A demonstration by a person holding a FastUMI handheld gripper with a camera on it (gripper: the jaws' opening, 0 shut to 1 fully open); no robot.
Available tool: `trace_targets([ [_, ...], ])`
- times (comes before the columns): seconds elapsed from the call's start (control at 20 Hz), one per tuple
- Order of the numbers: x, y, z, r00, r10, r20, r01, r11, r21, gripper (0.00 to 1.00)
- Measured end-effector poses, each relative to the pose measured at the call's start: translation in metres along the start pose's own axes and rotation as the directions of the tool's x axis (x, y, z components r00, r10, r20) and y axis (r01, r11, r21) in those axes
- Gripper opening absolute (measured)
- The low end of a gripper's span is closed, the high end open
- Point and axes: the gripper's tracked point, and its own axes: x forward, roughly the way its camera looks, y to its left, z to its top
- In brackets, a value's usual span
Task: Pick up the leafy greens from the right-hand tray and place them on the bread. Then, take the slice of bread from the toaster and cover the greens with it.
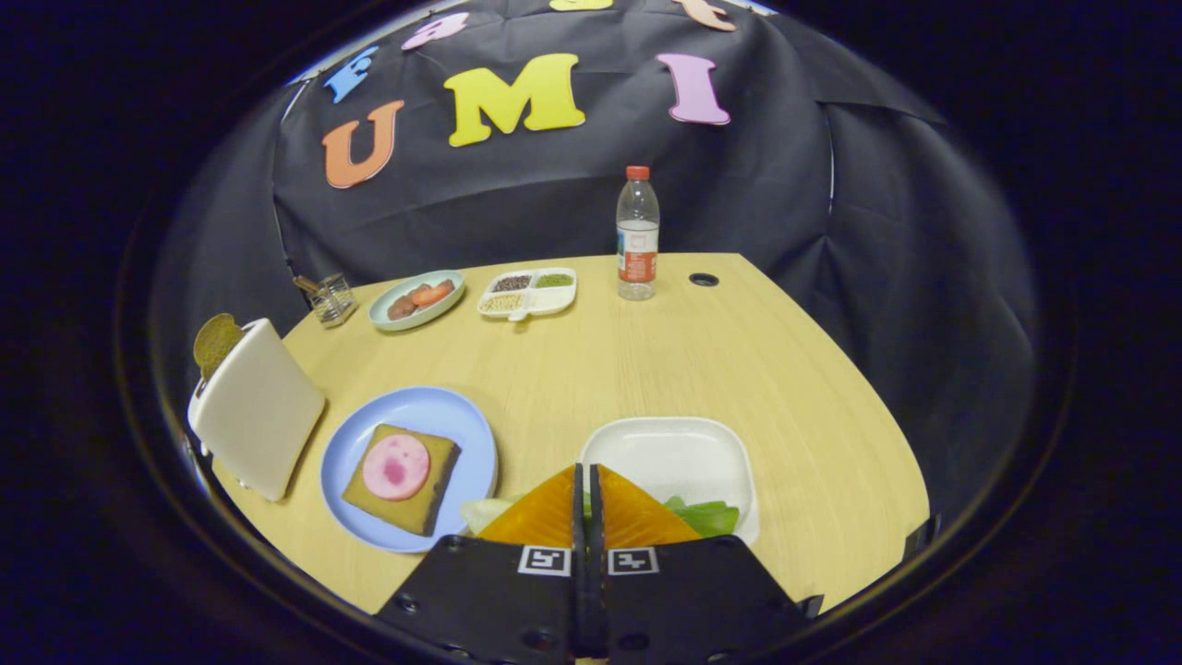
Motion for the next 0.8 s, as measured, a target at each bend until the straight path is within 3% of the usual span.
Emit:
trace_targets([
  [0.45,-0.003,0.027,0.02,1.0,0.004,0.028,-0.005,1.0,0.023,0.0],
  [0.8,-0.007,0.087,0.069,0.994,0.046,0.099,-0.045,0.999,-0.009,0.0],
])
